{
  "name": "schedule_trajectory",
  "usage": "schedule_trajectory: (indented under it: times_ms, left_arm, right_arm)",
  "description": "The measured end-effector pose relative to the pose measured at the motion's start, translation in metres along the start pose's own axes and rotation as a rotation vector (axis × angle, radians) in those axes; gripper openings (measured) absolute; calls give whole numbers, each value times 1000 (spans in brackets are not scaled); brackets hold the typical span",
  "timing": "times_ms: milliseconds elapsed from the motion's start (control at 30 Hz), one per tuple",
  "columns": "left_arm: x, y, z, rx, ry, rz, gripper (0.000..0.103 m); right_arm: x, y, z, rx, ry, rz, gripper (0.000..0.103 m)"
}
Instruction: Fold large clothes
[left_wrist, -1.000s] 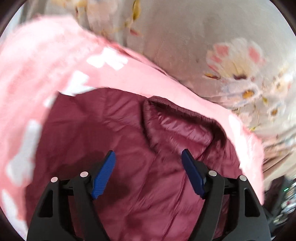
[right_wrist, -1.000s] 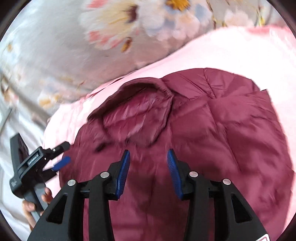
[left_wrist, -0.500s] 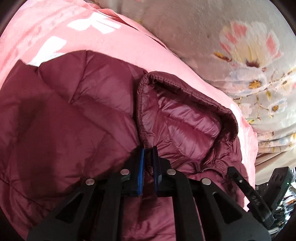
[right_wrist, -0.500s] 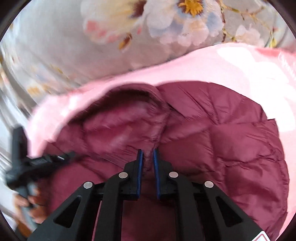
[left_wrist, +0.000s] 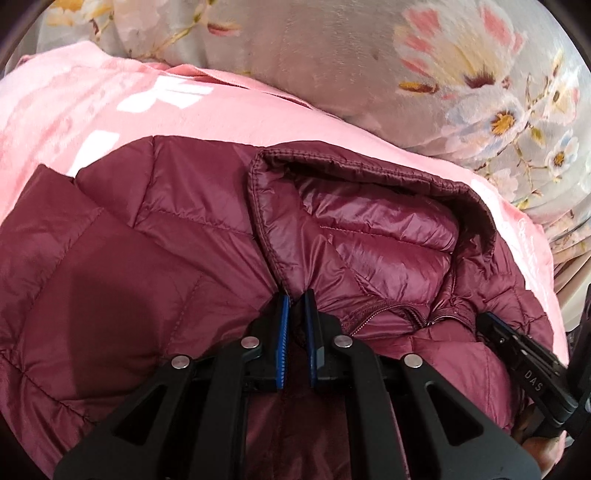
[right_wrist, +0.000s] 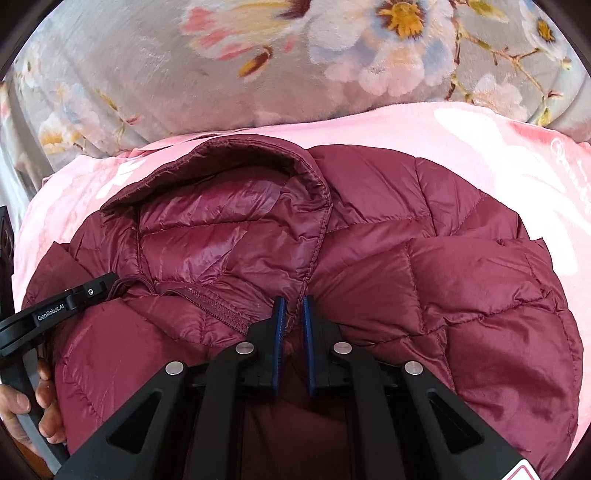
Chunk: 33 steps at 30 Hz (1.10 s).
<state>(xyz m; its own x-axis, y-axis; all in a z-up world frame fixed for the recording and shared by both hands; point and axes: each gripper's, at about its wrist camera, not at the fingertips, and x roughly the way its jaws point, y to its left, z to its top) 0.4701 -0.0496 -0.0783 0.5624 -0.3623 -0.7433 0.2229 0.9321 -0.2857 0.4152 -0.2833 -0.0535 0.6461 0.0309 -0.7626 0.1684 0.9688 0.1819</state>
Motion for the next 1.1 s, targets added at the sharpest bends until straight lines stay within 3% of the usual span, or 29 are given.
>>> schedule_trajectory:
  times_ms: [233,300,333,400,433,467,533,633,767,833,867,900,933,1033,1100]
  left_arm:
    - [-9,4,-1,-24,-11,-8,11]
    - [-22,10,2,-64,5,-53,15]
    - [-31,15,7,-100,7,-98,21]
    - [-45,23,22,-181,-14,-198,38]
    - [-49,25,30,-216,-25,-227,52]
    - [-50,28,40,-255,-34,-260,58]
    - [-42,28,61,-332,-24,-313,59]
    - [-13,29,84,-454,42,-351,59]
    - [19,24,101,-534,114,-340,59]
    - [27,19,104,-522,139,-295,52]
    - [30,18,103,-512,152,-270,38]
    - [34,16,103,-486,172,-227,29]
    - [37,15,102,-457,187,-194,18]
    - [49,14,96,-357,215,-116,16]
    - [55,12,91,-315,220,-104,15]
  right_arm:
    - [-9,-8,-1,42,2,62,13]
    - [-22,-14,-1,87,2,102,22]
    - [-30,-18,1,126,-7,152,25]
    - [-40,-25,12,221,-30,261,43]
    - [-42,-28,19,272,-41,323,48]
    - [-41,-30,27,319,-49,385,58]
    - [-31,-32,46,412,-47,475,59]
    - [-9,-33,69,498,-33,471,60]
    - [37,-51,78,735,70,527,59]
    - [46,-57,75,798,79,525,50]
    - [48,-56,77,788,81,504,33]
    - [48,-50,80,720,92,446,19]
    - [47,-46,80,670,98,412,16]
    - [42,-23,82,439,117,242,11]
    - [42,-10,80,320,120,159,8]
